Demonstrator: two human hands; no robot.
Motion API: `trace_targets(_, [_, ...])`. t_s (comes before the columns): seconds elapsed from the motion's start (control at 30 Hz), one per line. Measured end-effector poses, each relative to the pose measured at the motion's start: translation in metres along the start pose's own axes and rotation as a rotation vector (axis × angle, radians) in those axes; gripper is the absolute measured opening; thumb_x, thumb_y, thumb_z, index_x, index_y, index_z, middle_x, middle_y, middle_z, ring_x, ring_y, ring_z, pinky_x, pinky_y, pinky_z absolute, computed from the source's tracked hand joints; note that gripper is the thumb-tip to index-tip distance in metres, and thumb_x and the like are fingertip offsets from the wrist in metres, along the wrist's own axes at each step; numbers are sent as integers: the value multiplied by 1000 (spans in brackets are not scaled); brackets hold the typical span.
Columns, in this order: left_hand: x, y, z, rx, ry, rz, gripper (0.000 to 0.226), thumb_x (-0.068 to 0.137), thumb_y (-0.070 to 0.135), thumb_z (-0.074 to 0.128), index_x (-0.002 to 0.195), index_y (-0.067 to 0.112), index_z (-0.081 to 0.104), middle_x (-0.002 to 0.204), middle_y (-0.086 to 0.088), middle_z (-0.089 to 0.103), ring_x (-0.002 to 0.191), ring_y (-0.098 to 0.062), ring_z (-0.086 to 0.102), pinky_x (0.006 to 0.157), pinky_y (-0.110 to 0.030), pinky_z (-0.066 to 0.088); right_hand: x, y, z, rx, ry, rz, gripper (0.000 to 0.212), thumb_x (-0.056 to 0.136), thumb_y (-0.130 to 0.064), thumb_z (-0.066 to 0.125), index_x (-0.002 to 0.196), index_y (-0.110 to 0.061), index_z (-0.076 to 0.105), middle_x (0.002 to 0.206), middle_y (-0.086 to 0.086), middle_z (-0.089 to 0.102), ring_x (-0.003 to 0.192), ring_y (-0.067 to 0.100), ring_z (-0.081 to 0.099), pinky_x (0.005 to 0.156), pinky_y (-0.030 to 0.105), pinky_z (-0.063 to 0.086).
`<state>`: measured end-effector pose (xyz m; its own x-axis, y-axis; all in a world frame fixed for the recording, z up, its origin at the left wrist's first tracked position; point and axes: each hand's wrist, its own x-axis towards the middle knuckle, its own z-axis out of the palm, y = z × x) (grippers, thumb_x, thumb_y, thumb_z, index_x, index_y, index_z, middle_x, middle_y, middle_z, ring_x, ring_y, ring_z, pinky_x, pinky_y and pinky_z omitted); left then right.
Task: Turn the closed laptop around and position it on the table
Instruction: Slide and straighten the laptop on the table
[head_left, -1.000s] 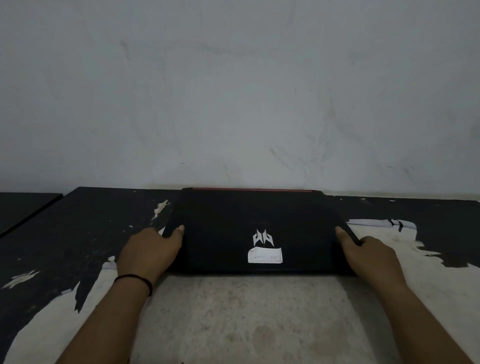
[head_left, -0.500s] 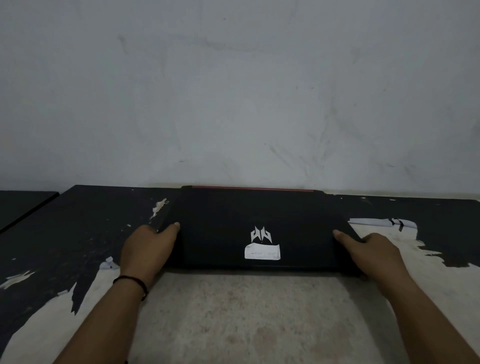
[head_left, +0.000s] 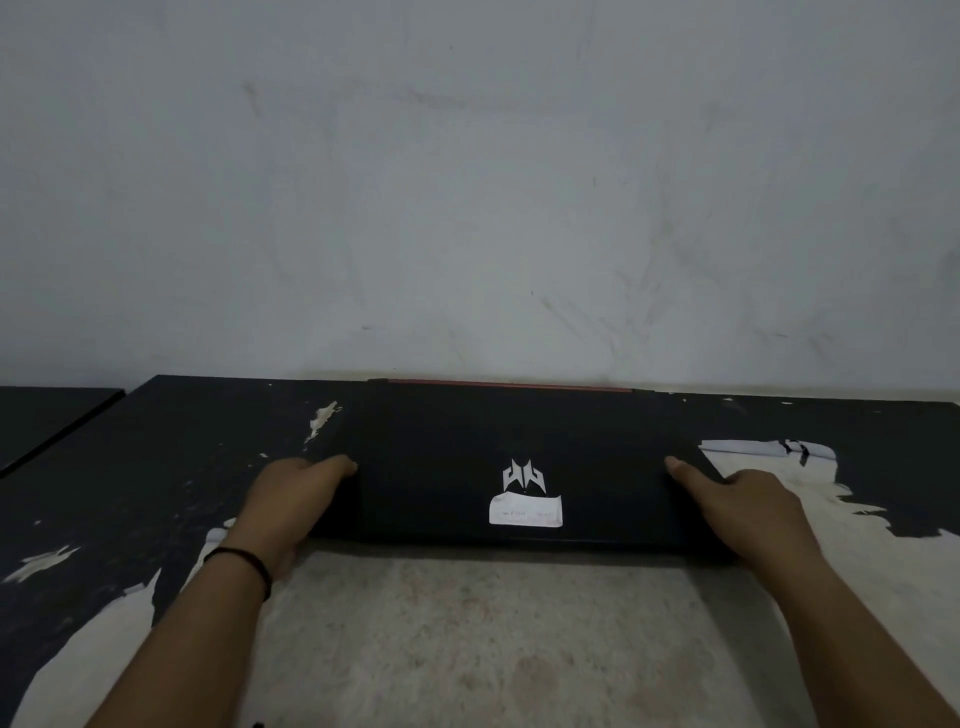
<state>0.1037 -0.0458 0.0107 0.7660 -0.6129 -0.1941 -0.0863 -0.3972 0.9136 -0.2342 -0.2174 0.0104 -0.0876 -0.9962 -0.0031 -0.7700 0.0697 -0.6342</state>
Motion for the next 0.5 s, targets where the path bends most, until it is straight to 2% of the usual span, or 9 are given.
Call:
trace_targets(0.1, [-1, -1, -1, 0, 25, 9, 37, 74, 33, 66, 81, -3, 66, 88, -29, 66, 81, -41, 65, 68, -39, 48, -1, 0, 1, 15, -9, -13, 61, 70, -70, 54, 67, -8, 55, 68, 10, 56, 63, 23, 53, 46, 28, 31])
trace_targets(0.17, [-2, -2, 0, 3, 1, 27, 43, 75, 39, 67, 86, -3, 68, 88, -28, 66, 78, -37, 65, 64, -34, 45, -3, -1, 2, 16, -17, -19, 60, 71, -69, 53, 67, -10, 54, 69, 8, 56, 62, 20, 51, 46, 27, 31])
trace_targets(0.2, [-3, -2, 1, 16, -22, 52, 42, 76, 43, 68, 87, 2, 67, 84, -19, 67, 73, -29, 63, 60, -30, 44, -5, -1, 3, 17, -20, -27, 62, 71, -70, 52, 72, -9, 56, 73, 7, 58, 63, 19, 51, 47, 27, 32])
trace_targets(0.27, [-5, -4, 5, 44, -60, 126, 42, 76, 47, 68, 105, 19, 61, 97, 7, 62, 73, -11, 55, 57, -20, 39, -9, -1, 4, 36, -17, -62, 67, 71, -70, 53, 97, -8, 61, 92, 8, 63, 70, 18, 53, 50, 26, 33])
trace_targets(0.3, [-4, -6, 7, 43, -65, 160, 58, 75, 47, 69, 124, 19, 55, 102, 12, 56, 75, -7, 52, 57, -16, 37, -11, -1, 4, 53, -4, -78, 71, 72, -68, 54, 113, -9, 59, 106, 11, 64, 79, 22, 55, 54, 27, 35])
trace_targets(0.33, [-6, -7, 8, 42, -68, 185, 66, 75, 47, 70, 131, 18, 51, 102, 13, 54, 75, -3, 51, 57, -14, 37, -12, 0, 3, 70, 7, -92, 75, 73, -66, 56, 122, -10, 56, 119, 13, 62, 92, 27, 57, 59, 29, 36])
trace_targets(0.4, [-7, -10, 7, 5, -59, 236, 67, 73, 45, 72, 130, 18, 53, 96, 18, 59, 72, 5, 53, 55, -12, 41, -15, 1, 3, 90, 10, -99, 80, 72, -65, 57, 129, -9, 51, 130, 14, 56, 109, 33, 54, 71, 34, 38])
trace_targets(0.5, [-14, -13, 7, -72, -33, 261, 63, 73, 36, 76, 128, 13, 55, 79, 27, 52, 53, 17, 53, 42, 1, 38, -18, 2, 1, 112, 1, -87, 82, 71, -65, 59, 131, -10, 49, 135, 14, 53, 114, 35, 52, 78, 37, 42])
